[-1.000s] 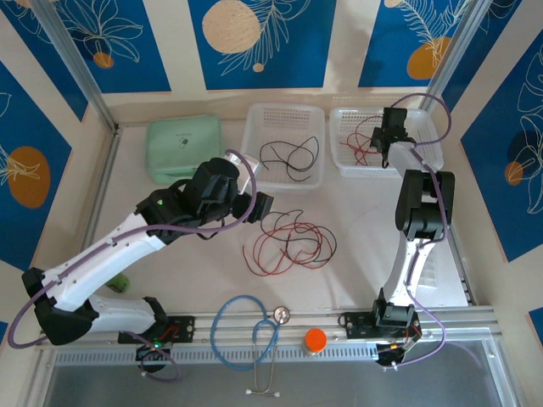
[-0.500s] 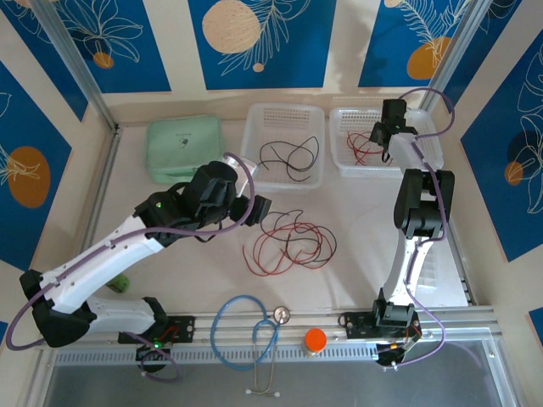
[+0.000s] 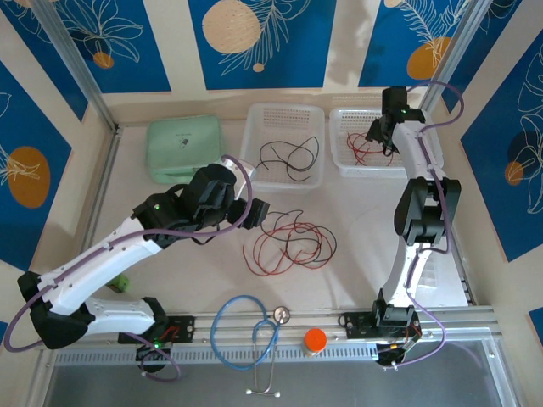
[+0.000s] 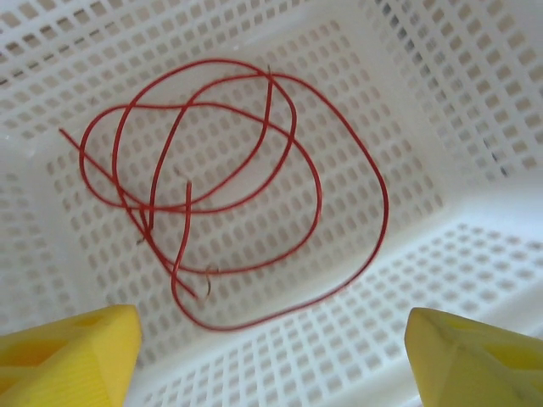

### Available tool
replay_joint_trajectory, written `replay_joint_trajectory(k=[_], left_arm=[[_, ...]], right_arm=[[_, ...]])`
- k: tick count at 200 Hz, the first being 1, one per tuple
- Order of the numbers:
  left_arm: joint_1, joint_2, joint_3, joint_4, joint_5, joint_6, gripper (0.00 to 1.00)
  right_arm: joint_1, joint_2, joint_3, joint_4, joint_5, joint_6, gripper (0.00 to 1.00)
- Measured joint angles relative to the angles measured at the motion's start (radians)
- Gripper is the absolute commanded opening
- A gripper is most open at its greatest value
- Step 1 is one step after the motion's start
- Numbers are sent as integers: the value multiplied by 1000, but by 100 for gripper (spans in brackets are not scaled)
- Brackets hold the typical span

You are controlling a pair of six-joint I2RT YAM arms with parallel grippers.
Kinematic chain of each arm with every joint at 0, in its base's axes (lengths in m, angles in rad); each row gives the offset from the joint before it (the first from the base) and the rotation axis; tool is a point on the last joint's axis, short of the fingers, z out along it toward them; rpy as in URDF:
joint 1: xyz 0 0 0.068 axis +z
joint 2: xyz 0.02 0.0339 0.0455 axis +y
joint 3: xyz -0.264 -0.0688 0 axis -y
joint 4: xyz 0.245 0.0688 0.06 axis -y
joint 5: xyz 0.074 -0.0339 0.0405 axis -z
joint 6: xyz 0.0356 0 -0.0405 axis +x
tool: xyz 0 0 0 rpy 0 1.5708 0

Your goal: Untangle the cables

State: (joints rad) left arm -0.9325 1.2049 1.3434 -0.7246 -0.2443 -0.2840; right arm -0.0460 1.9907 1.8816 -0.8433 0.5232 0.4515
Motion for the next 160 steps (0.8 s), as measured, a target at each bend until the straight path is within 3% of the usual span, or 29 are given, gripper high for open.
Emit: replay_joint_trajectory(k=[92, 160], left_arm=[[0, 0, -4, -25, 3, -33, 100], [0, 49, -37, -21, 43, -34, 100]], right_arm=[[43, -85, 33, -198, -29, 72, 87], [236, -446, -369, -138, -69, 62, 88]])
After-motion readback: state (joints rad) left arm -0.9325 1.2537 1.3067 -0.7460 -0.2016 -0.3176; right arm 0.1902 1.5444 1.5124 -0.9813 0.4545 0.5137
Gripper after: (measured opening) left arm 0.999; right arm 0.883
